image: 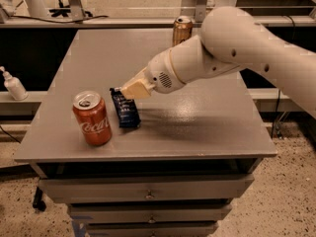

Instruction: Move rxbar blueberry near coke can

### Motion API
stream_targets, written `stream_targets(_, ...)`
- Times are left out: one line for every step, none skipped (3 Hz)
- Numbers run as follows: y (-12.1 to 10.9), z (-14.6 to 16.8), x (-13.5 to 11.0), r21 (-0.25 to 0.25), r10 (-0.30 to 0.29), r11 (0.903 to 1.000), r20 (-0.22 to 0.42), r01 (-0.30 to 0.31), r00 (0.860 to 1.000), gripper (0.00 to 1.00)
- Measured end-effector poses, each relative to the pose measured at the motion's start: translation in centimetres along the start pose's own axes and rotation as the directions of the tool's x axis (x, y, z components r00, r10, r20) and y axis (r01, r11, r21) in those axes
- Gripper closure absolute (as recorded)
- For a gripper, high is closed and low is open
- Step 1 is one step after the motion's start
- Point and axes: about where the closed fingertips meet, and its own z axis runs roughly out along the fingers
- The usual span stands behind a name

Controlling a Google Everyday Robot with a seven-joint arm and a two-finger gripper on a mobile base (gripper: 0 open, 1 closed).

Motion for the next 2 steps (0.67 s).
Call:
stream_targets(-0.83,1.48,0.73,0.016,0.046,0.9988,0.009,-0.046,0.999,0.83)
stream_targets(-1.35,1.64,1.47,0.016,0.064,0.9978,0.022,-0.065,0.998,0.6)
